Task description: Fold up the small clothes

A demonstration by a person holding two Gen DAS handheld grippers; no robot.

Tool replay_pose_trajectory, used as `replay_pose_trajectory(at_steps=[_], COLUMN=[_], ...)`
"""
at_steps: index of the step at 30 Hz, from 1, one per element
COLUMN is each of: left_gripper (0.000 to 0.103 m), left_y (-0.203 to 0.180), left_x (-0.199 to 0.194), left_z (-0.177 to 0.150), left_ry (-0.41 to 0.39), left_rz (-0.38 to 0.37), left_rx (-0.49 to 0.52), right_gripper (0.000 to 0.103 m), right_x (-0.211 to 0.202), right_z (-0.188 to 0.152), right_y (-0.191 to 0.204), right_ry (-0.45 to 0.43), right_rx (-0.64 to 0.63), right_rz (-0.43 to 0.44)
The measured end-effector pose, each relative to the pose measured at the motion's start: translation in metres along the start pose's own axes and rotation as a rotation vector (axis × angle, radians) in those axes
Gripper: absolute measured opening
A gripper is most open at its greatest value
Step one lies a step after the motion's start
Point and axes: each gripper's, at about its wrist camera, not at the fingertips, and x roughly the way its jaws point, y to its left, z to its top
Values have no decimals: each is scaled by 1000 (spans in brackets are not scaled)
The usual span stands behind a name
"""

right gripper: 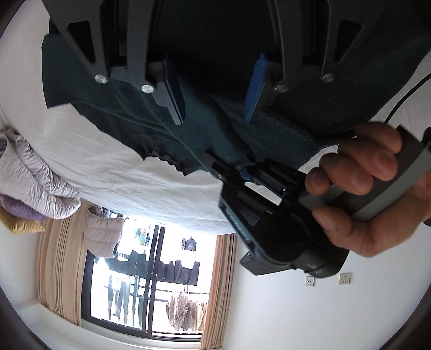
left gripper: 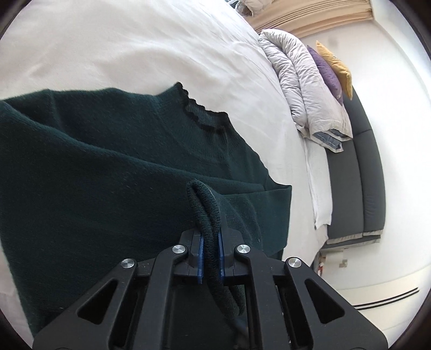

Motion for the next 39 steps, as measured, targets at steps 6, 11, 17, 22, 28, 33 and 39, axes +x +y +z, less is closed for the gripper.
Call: replay_pose_trajectory(at_steps=[6, 11, 17, 22, 28, 33, 39], left_gripper=[6, 6, 6, 6, 6, 6, 6], left_y=[2, -5, -8, -2, 15, 40, 80], left_x=[-21, -38, -42, -57, -74, -62, -38], left_z=[-1, 1, 2, 2, -4, -12, -22], left_ry=[-65, -116, -142, -165, -186, -167, -162], left_rz=[56, 111, 100, 104, 102, 95, 87], left_rx=[33, 76, 77, 51, 12, -43, -121], right_gripper=[47, 45, 66, 66, 65, 56, 31], right_x=[-25, -53, -55, -14, 3, -2, -4], right_z=[-18, -78, -120, -121, -120, -132, -160], right_y=[-152, -252, -224, -213, -229, -233, -246], right_ry=[30, -53, -63, -45, -137, -211, -266], right_rx=[543, 1122, 1320, 1377, 1467, 1491, 1559], right_rz=[53, 174, 311, 344, 324, 238, 250])
